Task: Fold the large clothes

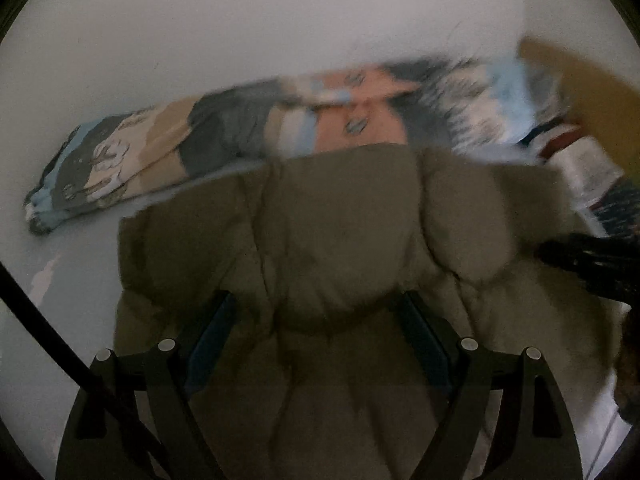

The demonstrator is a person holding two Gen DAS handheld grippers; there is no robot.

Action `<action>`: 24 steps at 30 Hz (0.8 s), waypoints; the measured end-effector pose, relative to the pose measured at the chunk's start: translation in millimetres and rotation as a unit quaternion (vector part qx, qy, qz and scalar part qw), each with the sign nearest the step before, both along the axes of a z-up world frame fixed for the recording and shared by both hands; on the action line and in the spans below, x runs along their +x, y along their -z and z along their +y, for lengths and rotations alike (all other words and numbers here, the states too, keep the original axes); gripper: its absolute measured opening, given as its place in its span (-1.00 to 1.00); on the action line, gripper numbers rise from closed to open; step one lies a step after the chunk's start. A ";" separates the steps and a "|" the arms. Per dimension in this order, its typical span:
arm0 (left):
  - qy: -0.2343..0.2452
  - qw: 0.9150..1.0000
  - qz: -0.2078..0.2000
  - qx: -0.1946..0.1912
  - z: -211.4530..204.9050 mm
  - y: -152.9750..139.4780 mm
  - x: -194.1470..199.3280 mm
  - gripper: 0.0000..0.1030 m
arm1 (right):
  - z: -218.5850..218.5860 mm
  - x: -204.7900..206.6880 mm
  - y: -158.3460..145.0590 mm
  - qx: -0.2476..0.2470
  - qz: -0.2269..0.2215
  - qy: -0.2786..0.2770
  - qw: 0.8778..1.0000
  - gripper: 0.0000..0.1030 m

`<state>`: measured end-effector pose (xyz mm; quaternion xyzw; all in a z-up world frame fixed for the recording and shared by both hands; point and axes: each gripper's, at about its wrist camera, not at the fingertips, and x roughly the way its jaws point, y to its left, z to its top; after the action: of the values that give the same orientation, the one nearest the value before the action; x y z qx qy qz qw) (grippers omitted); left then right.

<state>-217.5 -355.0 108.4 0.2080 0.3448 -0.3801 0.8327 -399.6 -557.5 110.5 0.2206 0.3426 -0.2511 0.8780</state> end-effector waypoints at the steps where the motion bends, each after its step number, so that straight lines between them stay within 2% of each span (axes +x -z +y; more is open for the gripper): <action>1: -0.005 1.000 0.011 0.015 -7.6 9.0 7.3 0.62 | -2.5 10.0 7.2 -0.004 0.012 0.001 1.000 0.61; 3: -0.015 0.999 0.033 0.028 -16.4 24.3 23.4 0.76 | -14.5 26.8 26.9 -0.012 0.051 0.018 0.998 0.62; 5: -0.023 0.998 0.057 0.031 -22.1 36.9 36.9 0.87 | -30.0 33.2 43.2 0.005 0.068 0.017 0.998 0.70; 8: -0.032 0.997 0.061 0.036 -32.4 50.3 46.4 0.95 | -48.9 40.4 65.7 0.036 0.080 0.017 0.996 0.79; 10: -0.039 0.996 0.064 0.049 -38.1 54.5 49.1 0.97 | -53.0 47.0 75.5 0.039 0.088 0.018 0.995 0.83; 13: -0.046 0.993 0.097 0.039 -30.0 49.7 54.6 0.97 | -59.8 55.0 80.3 0.047 0.101 0.022 0.994 0.84; 16: -0.043 0.993 0.108 0.015 -6.2 34.1 43.3 0.96 | -54.5 50.2 69.6 0.050 0.101 0.022 0.993 0.81; 20: -0.040 0.995 0.088 -0.009 39.1 11.7 9.0 0.96 | -26.3 17.8 33.0 0.038 0.058 0.025 0.997 0.72; 22: -0.052 0.995 0.088 -0.013 59.3 8.2 -5.7 0.96 | -5.2 1.4 15.8 0.029 0.040 0.024 0.998 0.65; 24: -0.066 0.993 0.099 -0.021 79.8 8.4 -18.9 0.96 | 20.8 -12.5 6.1 0.030 0.028 0.023 0.999 0.47</action>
<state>-236.4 -275.2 100.0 0.1289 0.4306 -0.3500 0.8219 -412.1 -536.8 104.5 0.2479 0.3691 -0.2667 0.8551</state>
